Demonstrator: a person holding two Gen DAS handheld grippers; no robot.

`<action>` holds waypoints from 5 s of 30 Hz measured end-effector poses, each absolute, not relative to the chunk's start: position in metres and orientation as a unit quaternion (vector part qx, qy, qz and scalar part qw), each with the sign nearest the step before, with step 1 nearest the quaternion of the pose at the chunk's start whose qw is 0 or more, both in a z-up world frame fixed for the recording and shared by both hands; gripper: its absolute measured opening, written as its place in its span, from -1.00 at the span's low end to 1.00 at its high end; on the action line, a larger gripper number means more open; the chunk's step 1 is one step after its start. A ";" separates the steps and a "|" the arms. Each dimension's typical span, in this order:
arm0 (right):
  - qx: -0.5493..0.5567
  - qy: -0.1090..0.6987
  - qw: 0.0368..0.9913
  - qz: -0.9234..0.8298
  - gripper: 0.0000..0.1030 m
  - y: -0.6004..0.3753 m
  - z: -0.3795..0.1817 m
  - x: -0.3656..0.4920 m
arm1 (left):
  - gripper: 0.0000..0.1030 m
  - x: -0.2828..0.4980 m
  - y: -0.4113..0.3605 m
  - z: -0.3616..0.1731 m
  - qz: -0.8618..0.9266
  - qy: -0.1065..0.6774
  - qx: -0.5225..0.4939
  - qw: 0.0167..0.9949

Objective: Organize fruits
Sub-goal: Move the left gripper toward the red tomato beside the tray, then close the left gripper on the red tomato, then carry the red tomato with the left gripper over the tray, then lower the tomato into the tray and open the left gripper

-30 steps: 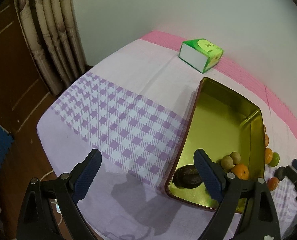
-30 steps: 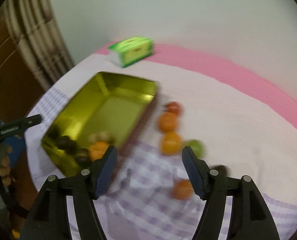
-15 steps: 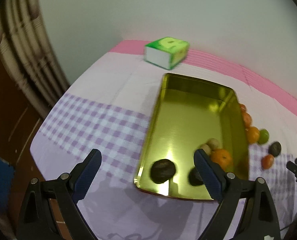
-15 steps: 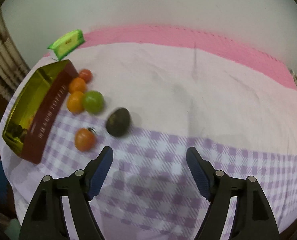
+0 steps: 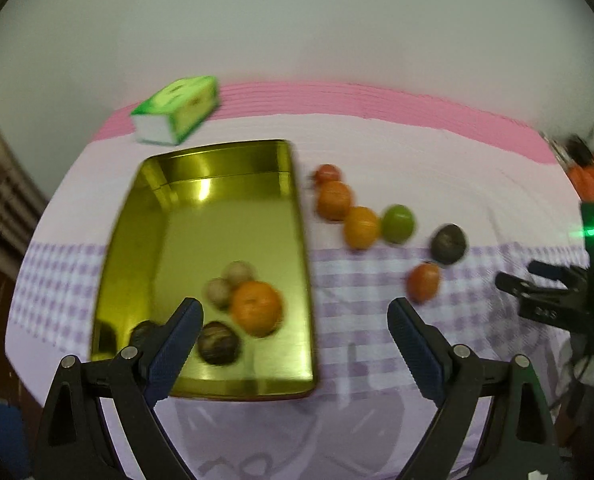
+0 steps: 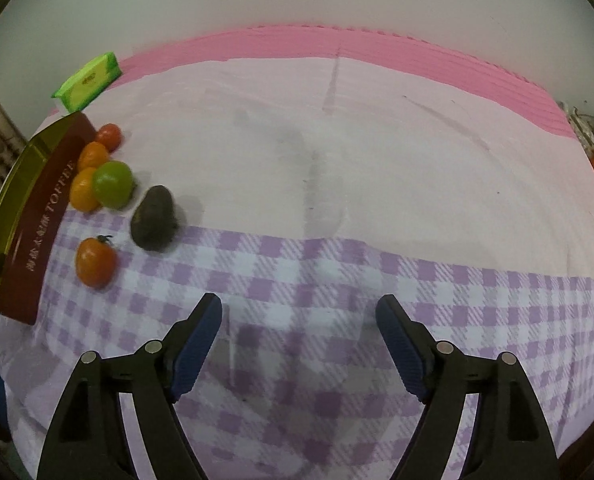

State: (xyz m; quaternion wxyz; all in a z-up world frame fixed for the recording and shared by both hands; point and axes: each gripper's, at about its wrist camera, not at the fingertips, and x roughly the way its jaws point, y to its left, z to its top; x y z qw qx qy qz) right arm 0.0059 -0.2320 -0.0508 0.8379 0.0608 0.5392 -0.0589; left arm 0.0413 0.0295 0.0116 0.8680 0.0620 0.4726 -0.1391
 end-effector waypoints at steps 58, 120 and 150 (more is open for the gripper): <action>0.035 0.547 0.834 -0.055 1.00 -0.228 -0.064 0.012 | -0.48 0.074 -0.073 -0.052 -0.227 0.544 0.082 0.804; 0.038 0.543 0.836 -0.062 1.00 -0.228 -0.064 0.013 | -0.47 0.116 0.134 -0.056 -0.021 0.556 0.015 0.831; 0.037 0.547 0.834 -0.063 1.00 -0.218 -0.063 0.014 | 0.12 0.109 0.136 -0.038 -0.025 0.526 0.009 0.850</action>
